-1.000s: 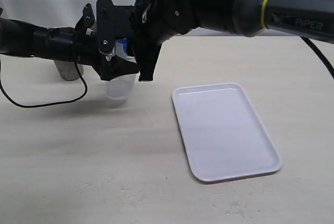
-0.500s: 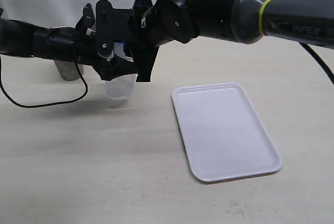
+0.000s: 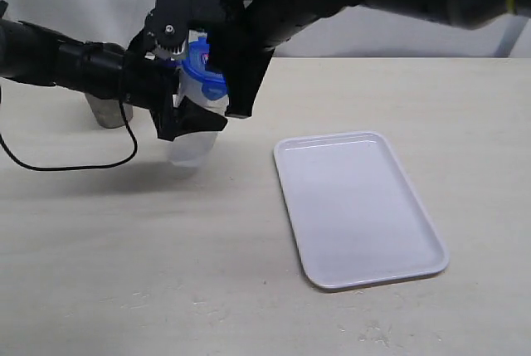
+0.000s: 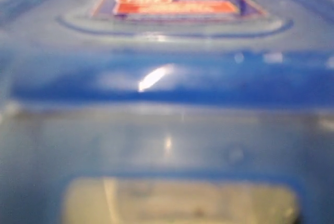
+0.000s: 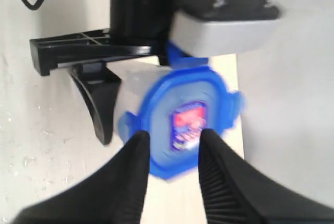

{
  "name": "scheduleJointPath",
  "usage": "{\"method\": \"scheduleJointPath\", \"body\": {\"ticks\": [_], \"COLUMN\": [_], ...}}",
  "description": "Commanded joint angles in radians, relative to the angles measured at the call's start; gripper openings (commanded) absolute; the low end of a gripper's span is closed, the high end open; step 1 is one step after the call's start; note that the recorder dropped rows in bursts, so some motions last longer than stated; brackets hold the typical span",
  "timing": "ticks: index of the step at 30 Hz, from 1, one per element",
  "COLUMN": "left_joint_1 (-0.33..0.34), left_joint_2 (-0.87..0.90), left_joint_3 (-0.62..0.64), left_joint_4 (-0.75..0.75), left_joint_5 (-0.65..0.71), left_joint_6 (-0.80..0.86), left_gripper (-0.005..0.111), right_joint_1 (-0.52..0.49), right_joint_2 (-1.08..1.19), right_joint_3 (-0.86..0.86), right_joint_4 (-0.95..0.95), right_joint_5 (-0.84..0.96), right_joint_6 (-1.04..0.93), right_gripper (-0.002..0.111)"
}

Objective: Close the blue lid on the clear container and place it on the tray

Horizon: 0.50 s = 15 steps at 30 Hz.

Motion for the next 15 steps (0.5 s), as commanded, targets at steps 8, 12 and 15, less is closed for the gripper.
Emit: {"method": "scheduleJointPath", "body": {"ticks": [8, 12, 15], "left_joint_1": [-0.001, -0.001, -0.001], "left_joint_2": [-0.013, -0.018, -0.018], "left_joint_3": [-0.010, -0.010, -0.010], "left_joint_4": [-0.006, -0.058, -0.073], "left_joint_5": [0.057, 0.153, 0.206], "left_joint_6": [0.031, 0.031, 0.031], "left_gripper": [0.000, 0.000, 0.000], "right_joint_1": [-0.154, -0.231, -0.254], "right_joint_2": [-0.041, -0.015, 0.020], "right_joint_3": [0.002, 0.002, 0.002], "right_joint_4": [0.222, 0.555, 0.725], "right_joint_5": [-0.028, 0.011, 0.045], "right_joint_6": [0.315, 0.111, -0.005], "right_gripper": [0.031, 0.014, 0.004]}}
